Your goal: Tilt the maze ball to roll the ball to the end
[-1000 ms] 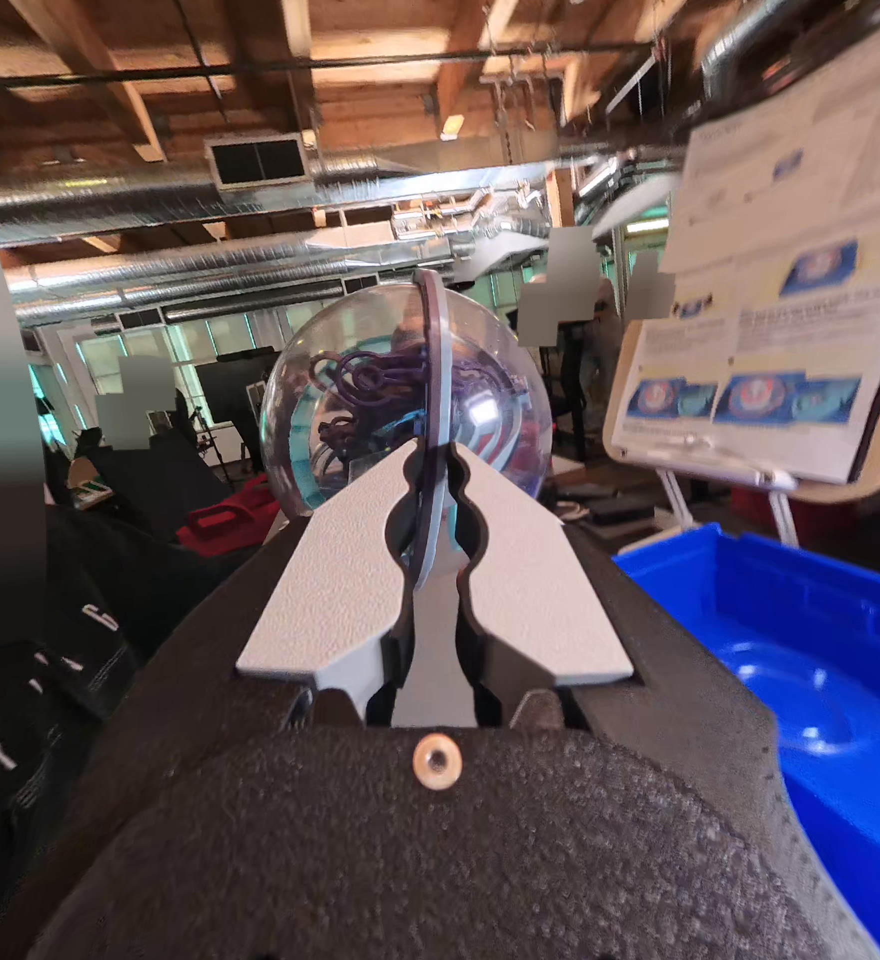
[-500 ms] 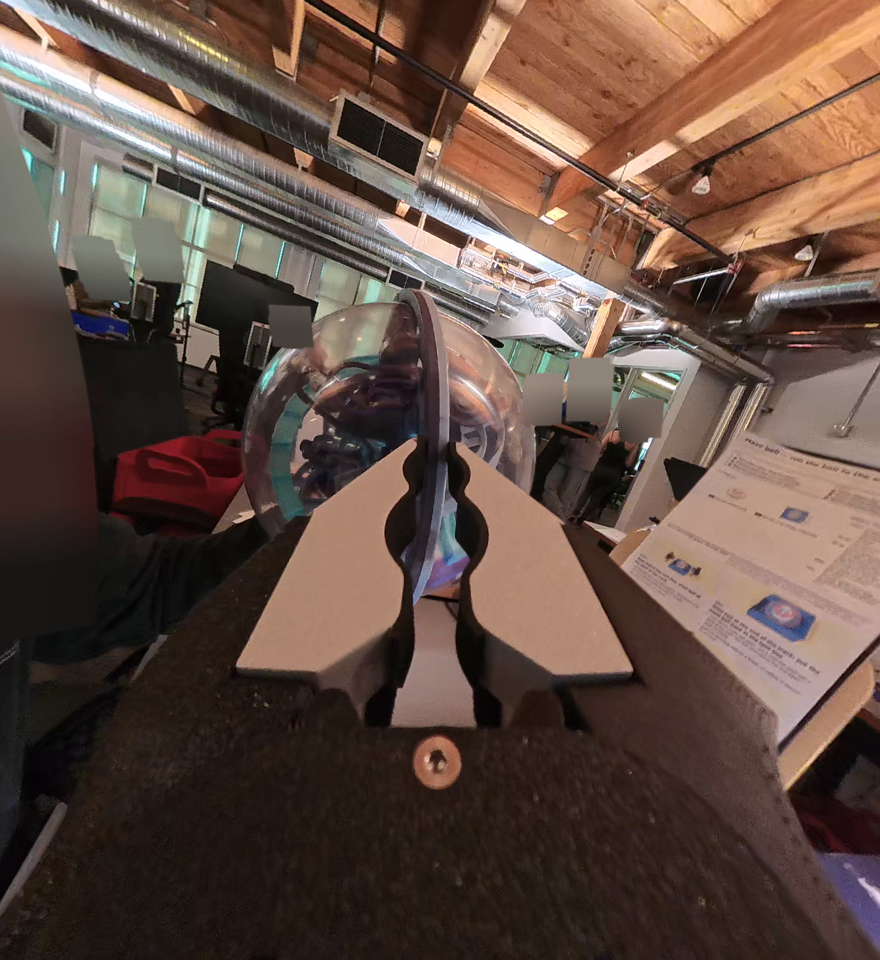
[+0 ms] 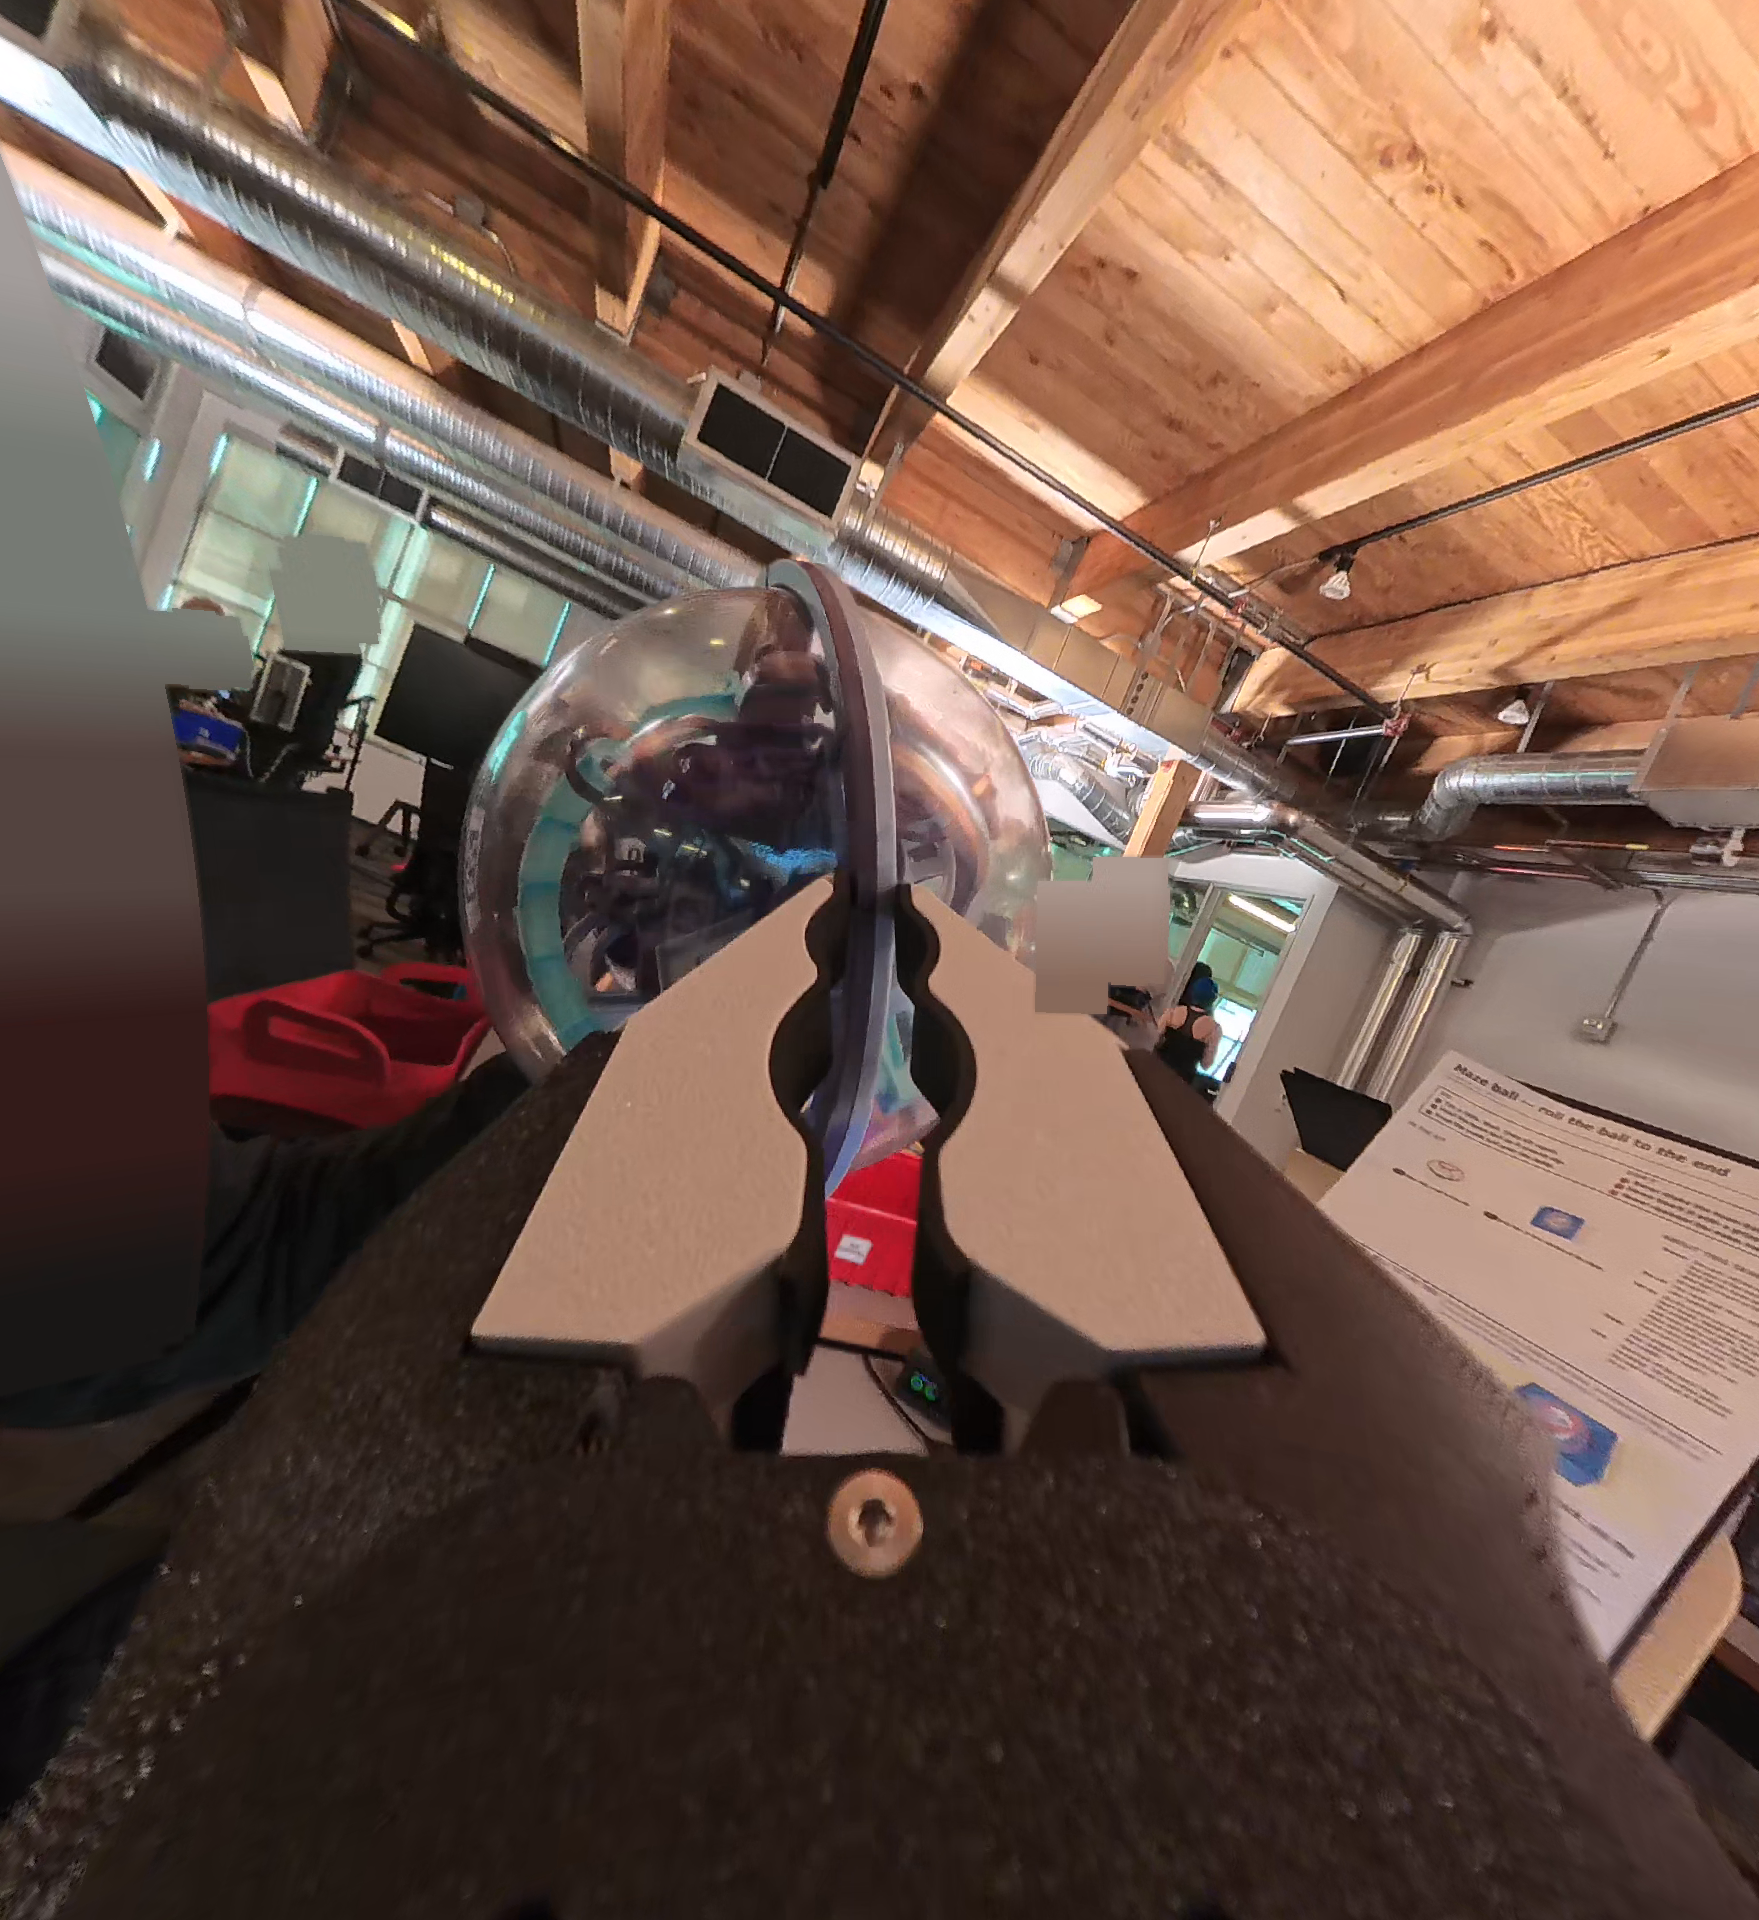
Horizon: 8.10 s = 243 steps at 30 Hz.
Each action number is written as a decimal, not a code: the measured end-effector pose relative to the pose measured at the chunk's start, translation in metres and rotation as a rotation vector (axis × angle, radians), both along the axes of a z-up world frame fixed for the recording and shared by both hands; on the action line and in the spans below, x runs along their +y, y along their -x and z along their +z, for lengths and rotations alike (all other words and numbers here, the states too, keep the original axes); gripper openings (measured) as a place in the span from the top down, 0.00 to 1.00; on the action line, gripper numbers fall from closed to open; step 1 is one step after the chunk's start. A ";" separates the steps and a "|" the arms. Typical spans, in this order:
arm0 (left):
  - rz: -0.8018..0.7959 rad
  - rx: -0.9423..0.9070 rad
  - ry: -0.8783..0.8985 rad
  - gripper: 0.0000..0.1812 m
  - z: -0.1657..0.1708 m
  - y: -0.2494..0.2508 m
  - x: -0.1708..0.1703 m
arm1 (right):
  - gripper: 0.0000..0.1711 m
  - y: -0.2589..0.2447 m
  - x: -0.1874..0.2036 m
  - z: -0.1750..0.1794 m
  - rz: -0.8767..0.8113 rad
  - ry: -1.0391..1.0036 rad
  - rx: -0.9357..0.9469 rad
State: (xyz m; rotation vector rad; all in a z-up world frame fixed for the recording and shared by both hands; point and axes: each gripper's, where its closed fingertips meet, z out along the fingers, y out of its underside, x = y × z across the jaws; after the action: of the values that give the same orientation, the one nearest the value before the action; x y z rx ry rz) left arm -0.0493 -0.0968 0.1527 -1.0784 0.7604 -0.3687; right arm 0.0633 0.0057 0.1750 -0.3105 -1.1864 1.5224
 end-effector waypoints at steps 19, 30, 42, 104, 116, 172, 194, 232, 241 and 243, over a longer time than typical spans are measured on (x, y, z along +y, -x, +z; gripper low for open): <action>0.020 -0.004 0.049 0.96 0.022 -0.015 -0.015 | 0.97 0.002 0.001 -0.028 0.057 0.152 -0.008; 0.007 -0.045 0.100 0.96 0.004 -0.008 -0.006 | 0.97 0.008 0.009 -0.042 0.049 0.191 -0.044; -0.016 -0.152 0.245 0.96 -0.037 0.009 0.018 | 0.97 0.016 0.028 -0.074 0.016 0.272 -0.110; -0.117 0.260 0.799 0.18 -0.347 0.047 0.169 | 0.26 0.120 0.068 -0.392 -0.379 -0.203 -0.913; -0.250 0.004 1.085 0.23 -0.362 0.048 0.173 | 0.26 0.127 0.074 -0.391 -0.173 0.125 -0.955; -0.030 0.083 0.713 0.27 -0.381 0.043 0.133 | 0.27 0.119 0.052 -0.369 -0.197 -0.111 -0.927; -0.006 0.135 0.652 0.29 -0.386 0.025 0.127 | 0.28 0.097 0.047 -0.371 -0.233 -0.075 -0.821; -0.029 -0.118 0.747 0.30 -0.359 0.044 0.120 | 0.31 0.079 0.055 -0.429 -0.232 -0.099 -0.901; -0.291 -0.326 1.027 0.54 -0.381 0.036 0.106 | 0.34 0.049 0.053 -0.438 -0.162 -0.088 -1.005; -0.295 -0.356 1.035 0.57 -0.380 0.036 0.106 | 0.39 0.042 0.053 -0.426 -0.131 -0.049 -0.982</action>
State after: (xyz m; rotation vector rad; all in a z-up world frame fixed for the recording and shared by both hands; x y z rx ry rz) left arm -0.0851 0.0088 -0.2272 -1.7891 0.3760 -1.2593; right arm 0.0210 0.0582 -0.2514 -1.1647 -1.8941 1.2192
